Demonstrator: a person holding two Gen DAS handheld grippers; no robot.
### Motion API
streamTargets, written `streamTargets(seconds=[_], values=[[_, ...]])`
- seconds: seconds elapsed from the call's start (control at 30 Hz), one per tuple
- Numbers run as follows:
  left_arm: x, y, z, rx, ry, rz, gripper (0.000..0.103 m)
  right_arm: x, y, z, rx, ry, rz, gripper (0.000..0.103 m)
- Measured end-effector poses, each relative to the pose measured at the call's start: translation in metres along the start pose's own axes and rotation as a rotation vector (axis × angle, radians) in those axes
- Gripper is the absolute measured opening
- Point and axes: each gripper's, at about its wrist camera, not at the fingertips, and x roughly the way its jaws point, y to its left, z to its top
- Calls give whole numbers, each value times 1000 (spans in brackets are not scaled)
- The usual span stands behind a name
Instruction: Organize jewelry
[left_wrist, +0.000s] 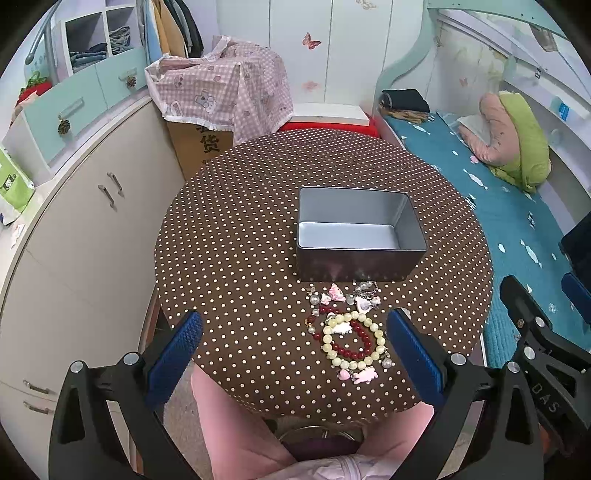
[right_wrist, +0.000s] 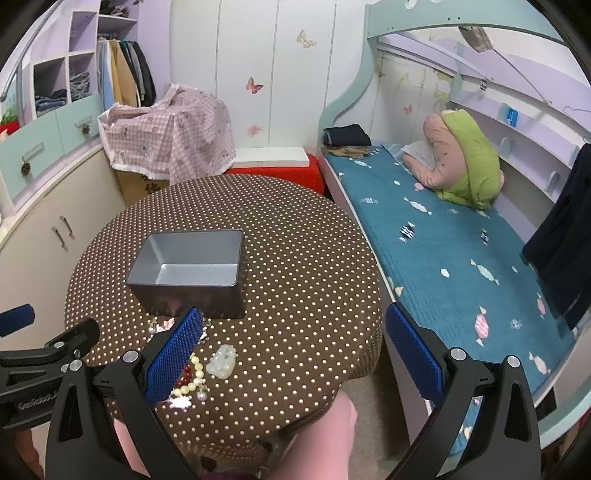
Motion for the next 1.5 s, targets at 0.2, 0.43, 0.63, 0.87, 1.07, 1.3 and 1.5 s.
streamTargets(seconds=[0.2,0.43,0.63,0.87,1.07,1.3,1.5], values=[[0,-2,-1,17,0,-18,96,4,1,0,5,16,3,96],[9,2,-1,14,22,-15,96,16,6,-1,-1,48,22,96],[26,18,0,-18,63,-21,96,38,20,-7,-43,116,51,96],[52,36,-8,-41,135,-25,96,70,38,-22,-77,217,104,96],[76,50,-23,-57,216,-29,95,92,50,-43,-98,303,155,96],[93,55,-35,-61,272,-57,95,101,58,-56,-106,344,181,61],[100,58,-41,-70,293,-62,96,114,68,-62,-101,418,272,35]])
